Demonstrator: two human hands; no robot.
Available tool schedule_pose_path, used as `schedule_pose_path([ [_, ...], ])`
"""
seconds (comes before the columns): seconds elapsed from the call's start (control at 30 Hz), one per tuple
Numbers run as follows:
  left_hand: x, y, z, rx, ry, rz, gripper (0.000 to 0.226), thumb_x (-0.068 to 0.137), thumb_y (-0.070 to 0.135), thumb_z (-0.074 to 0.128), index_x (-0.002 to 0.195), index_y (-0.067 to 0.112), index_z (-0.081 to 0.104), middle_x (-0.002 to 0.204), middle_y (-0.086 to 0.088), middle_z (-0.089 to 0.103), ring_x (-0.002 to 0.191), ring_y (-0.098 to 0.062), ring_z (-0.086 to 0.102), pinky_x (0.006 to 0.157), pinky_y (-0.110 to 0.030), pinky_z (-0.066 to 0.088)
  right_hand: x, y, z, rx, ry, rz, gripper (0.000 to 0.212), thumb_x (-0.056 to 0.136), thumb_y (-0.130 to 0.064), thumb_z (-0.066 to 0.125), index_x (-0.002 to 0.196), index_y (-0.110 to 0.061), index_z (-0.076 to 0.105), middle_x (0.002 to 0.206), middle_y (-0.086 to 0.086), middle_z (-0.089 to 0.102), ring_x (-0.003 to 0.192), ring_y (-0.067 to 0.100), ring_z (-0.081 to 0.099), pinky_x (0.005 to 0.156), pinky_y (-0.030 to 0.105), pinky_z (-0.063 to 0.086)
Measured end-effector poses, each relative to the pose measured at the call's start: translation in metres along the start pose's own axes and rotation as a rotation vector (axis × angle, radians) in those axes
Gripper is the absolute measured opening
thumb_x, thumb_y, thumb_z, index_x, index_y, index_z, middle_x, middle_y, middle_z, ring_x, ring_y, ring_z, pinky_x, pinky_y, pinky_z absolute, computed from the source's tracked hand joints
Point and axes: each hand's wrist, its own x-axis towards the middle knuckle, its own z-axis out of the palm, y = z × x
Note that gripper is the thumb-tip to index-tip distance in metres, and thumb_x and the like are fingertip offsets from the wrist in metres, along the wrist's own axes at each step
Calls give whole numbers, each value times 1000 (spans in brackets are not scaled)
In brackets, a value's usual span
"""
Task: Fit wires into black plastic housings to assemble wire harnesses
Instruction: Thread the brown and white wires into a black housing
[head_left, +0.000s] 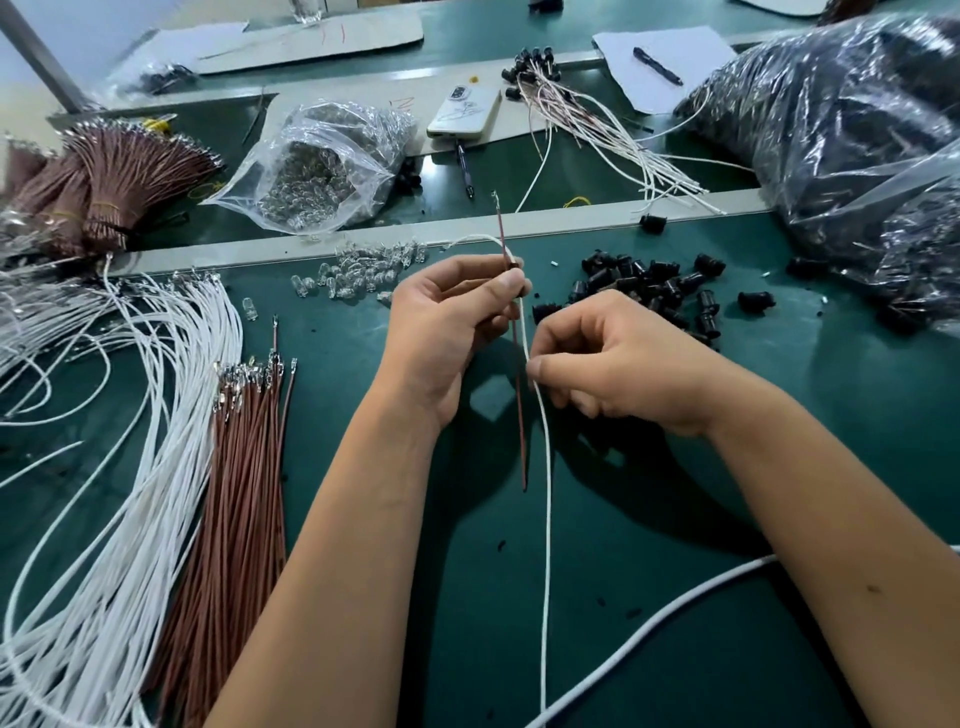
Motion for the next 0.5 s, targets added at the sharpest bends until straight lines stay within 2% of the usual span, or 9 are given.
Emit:
schedule_pose_path([
  [0.1, -1, -2, 1, 23, -70, 1, 11, 87, -2, 70, 95, 6, 72, 81, -9, 74, 64, -12, 62, 69, -25, 51, 2, 2, 5, 107, 140, -18, 28, 99, -23, 70, 75, -7, 67, 58, 8, 61, 43, 10, 48, 37, 17, 31],
  [0.17, -1, -2, 2, 40, -82, 12, 12, 86, -2, 72, 95, 5, 73, 83, -10, 74, 67, -13, 64, 70, -27, 51, 4, 3, 6, 57, 183, -72, 31, 100, -20, 68, 74, -3, 67, 57, 15, 60, 42, 10, 47, 38, 17, 32],
  [0.27, -1, 0, 1, -26, -27, 53, 12, 83, -3, 73, 86, 8, 72, 88, -6, 75, 71, -15, 65, 66, -22, 51, 1, 2, -2, -47, -7, -86, 27, 99, -14, 69, 76, -1, 71, 55, 5, 62, 43, 12, 49, 43, 17, 37],
  [0.37, -1, 1, -1, -52, -14, 82, 13, 83, -4, 73, 83, 9, 73, 90, -6, 75, 72, -16, 66, 64, -21, 51, -3, -1, -8, -115, -145, -80, 28, 99, -17, 70, 73, -7, 71, 55, 0, 62, 43, 11, 50, 46, 17, 39],
  [0.43, -1, 1, 0, -24, -42, 81, 12, 83, -3, 74, 87, 8, 74, 90, -7, 75, 73, -16, 66, 64, -21, 52, -3, 0, -4, -85, -79, -94, 31, 99, -23, 71, 72, -8, 70, 52, -1, 60, 42, 10, 49, 44, 16, 37],
  [0.5, -2, 1, 2, 7, -85, 68, 13, 83, -4, 74, 87, 8, 74, 93, -7, 76, 76, -17, 66, 65, -23, 53, 1, 3, 2, 30, 94, -100, 33, 100, -26, 70, 77, -1, 69, 54, 8, 61, 41, 12, 48, 39, 18, 34],
])
